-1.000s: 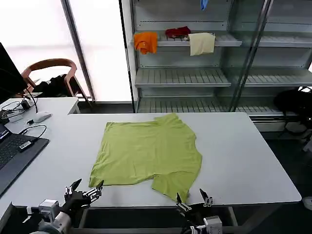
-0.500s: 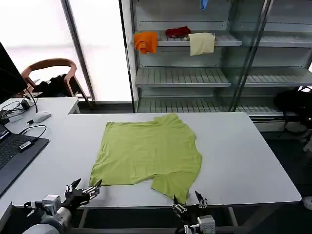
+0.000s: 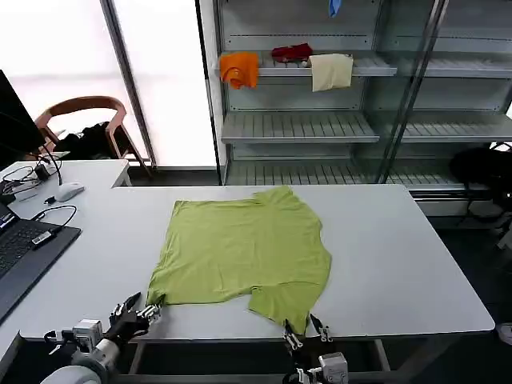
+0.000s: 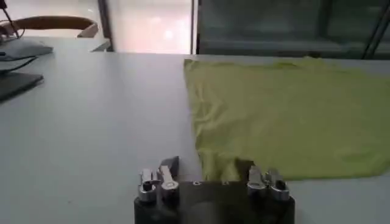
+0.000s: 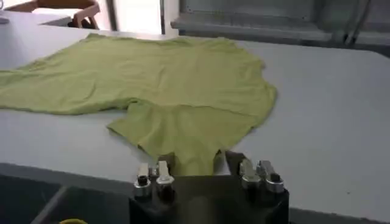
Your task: Fold and organize the clothes.
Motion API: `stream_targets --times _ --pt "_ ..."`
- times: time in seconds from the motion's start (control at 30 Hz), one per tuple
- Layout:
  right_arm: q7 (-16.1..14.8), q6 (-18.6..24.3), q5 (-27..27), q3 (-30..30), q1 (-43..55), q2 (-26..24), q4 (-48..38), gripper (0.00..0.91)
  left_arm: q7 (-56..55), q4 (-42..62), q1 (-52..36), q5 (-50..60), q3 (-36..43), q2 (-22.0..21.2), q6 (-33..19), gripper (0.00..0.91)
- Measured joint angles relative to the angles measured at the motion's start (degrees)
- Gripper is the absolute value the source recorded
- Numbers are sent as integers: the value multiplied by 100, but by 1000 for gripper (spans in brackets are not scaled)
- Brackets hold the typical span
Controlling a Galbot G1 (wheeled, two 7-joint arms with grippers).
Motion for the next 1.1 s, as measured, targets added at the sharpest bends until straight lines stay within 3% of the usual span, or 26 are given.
stream_targets --times 0.13,0.4,0.57,1.1 --pt "-56 8 -4 23 -20 -5 -8 292 21 59 -7 7 -4 -6 -28 40" --pt "-137 27 -5 95 -13 -20 -25 71 86 124 -14 18 27 -9 -66 20" --pt "-167 78 -47 107 14 -17 -24 0 139 150 -11 45 36 15 -106 20" --pt "-338 162 -79 421 393 -272 260 0 -10 -329 -109 -89 -7 42 -115 10"
